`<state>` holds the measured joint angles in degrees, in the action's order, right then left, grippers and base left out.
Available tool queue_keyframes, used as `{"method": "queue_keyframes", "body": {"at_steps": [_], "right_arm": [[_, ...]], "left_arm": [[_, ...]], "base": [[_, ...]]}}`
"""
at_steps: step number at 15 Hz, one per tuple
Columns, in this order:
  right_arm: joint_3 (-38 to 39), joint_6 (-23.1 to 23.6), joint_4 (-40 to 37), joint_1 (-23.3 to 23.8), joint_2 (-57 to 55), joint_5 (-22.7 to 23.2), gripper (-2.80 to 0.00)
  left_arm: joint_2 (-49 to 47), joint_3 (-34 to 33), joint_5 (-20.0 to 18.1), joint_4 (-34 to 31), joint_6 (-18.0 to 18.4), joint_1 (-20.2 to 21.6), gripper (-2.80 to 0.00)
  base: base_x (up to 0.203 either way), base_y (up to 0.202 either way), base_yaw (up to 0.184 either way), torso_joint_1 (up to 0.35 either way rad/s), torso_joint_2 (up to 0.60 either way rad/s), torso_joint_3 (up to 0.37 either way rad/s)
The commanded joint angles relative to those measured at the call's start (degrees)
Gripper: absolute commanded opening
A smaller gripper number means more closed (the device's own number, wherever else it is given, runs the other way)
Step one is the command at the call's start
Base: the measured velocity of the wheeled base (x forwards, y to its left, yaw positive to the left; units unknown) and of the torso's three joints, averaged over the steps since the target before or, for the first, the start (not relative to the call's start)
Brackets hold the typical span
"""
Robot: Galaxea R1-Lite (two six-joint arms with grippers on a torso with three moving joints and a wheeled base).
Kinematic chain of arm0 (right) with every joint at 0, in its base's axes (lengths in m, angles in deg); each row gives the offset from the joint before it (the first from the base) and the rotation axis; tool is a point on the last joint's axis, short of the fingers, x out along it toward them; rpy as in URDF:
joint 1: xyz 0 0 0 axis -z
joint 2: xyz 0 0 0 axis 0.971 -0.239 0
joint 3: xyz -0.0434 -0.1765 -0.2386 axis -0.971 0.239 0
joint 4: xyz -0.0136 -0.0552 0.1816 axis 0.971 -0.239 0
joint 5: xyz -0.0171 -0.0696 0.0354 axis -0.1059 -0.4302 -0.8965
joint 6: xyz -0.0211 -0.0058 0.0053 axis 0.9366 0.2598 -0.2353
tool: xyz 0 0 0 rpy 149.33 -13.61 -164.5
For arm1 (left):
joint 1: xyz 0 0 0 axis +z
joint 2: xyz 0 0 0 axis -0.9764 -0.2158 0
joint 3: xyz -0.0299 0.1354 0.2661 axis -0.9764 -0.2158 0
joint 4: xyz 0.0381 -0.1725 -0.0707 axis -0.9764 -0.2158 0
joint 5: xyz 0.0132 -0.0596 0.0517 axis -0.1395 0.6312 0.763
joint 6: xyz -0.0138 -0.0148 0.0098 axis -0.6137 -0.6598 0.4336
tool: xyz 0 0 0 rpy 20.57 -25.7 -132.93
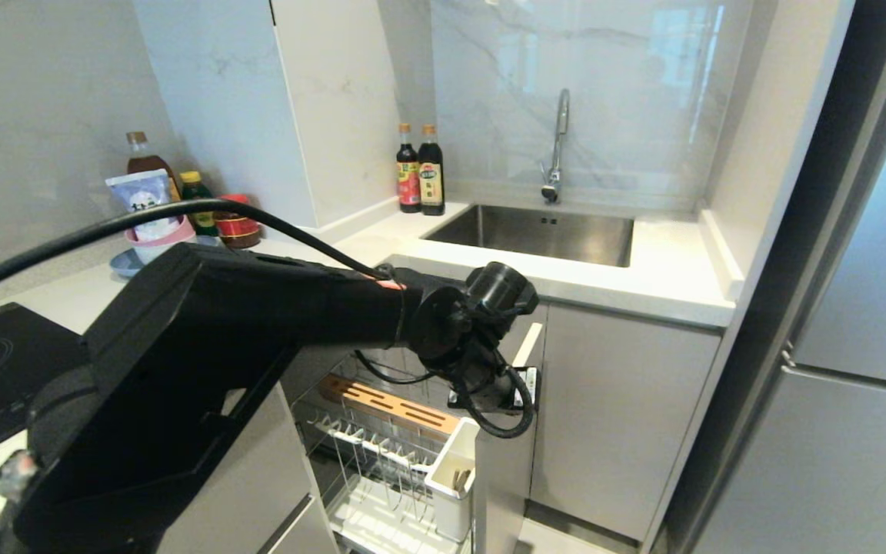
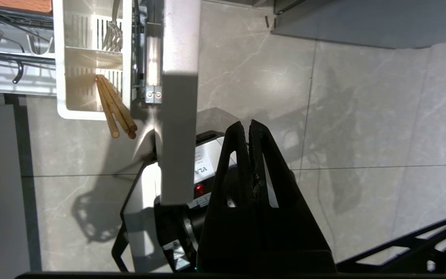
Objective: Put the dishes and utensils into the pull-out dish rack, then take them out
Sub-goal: Close the cupboard
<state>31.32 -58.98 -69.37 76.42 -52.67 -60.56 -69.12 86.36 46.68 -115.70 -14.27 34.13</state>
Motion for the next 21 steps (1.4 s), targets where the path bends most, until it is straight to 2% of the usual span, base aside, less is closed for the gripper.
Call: {"method": "queue_keyframes", "body": {"at_steps": [1,5,15,21], "right_arm": [[0.00,-0.03,0.04,0.02,0.24,0.00,-2.80],[0.00,-0.03,0.04,0.02,0.24,0.00,-2.80],[0.00,-0.03,0.04,0.02,0.24,0.00,-2.80],[0.00,-0.03,0.04,0.02,0.24,0.00,-2.80]], "left_arm": [[-3.11,0.85,2.14,-0.15,-0.16,-0.17,-2.80],[-4.45,1.10,3.31,1.07,-0.17,0.02,-2.80],[-4.19,1.89,14.50,1.43,0.08,0.67,-2.80],[-4.37,1.90,19.10,1.41,5.65,4.35,-2.80]], "base": [[0.000,0.000,0.000,0.000,0.00,0.000],[0.000,0.000,0.000,0.000,0.00,0.000],[0.000,0.000,0.000,0.000,0.00,0.000],[0.000,0.000,0.000,0.000,0.00,0.000]]}}
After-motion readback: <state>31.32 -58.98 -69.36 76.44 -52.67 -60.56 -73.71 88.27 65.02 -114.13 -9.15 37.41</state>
